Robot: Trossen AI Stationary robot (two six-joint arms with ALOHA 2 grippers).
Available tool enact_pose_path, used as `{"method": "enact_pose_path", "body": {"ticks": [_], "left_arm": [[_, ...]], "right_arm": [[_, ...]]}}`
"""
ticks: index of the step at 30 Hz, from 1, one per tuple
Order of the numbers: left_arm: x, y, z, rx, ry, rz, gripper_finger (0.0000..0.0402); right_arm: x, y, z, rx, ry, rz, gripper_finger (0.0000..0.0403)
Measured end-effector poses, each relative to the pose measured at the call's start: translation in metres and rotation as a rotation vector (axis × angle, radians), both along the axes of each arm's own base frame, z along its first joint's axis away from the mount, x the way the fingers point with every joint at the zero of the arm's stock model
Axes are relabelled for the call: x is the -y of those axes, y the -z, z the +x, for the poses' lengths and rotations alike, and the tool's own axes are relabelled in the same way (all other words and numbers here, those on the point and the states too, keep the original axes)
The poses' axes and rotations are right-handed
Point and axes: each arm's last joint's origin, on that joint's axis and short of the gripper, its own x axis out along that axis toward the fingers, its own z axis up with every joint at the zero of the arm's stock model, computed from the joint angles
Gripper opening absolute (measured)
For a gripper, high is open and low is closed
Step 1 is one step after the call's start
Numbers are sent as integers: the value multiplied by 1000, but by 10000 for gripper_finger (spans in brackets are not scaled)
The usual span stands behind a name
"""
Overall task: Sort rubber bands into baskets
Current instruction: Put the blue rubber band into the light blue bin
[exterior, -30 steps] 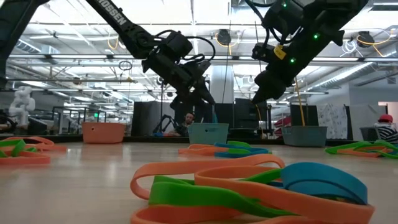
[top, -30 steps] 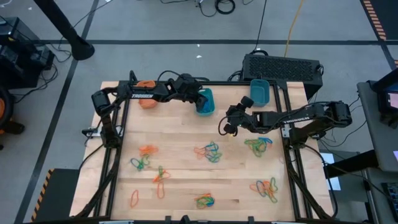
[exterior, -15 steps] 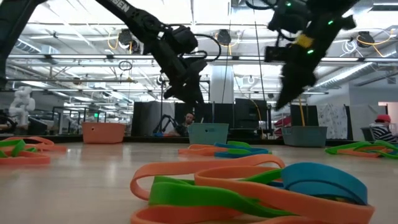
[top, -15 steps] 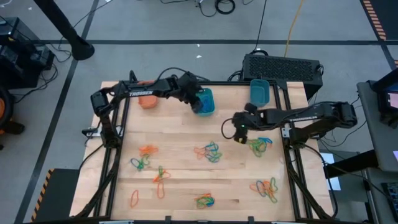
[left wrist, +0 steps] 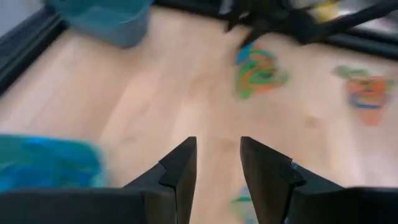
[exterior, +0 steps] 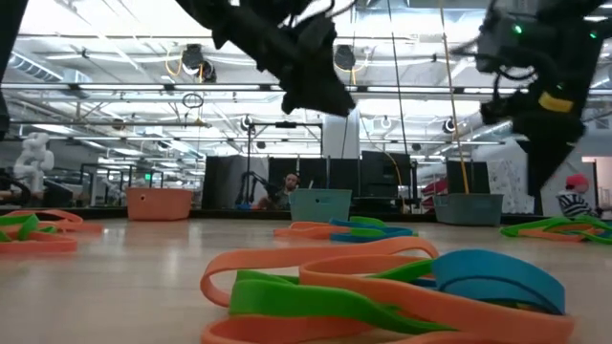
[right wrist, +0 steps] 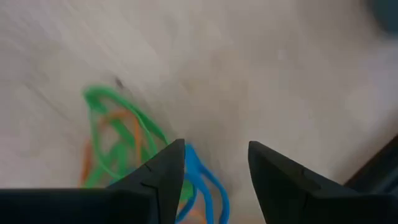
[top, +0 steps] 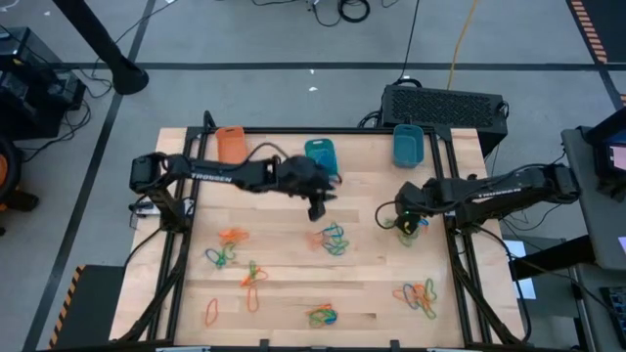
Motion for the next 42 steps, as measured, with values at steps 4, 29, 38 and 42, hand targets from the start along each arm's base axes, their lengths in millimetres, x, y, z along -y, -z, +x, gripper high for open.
{"method": "enact_pose_path", "body": {"ticks": [4,29,38,42], "left_arm": [[26,4,3,125,67,6,129],[37,3,6,180,83,-6,129],[36,16,12,160,96,21,129],[35,29,20,173,93,37,129]], "right_arm": [[-1,15,-8,0,23,57,169],[-4,35,-13,18,-28,129,68],[-2,16,-3,53,-71,60,3],[-4,-3,9,167,-109,3,3]]}}
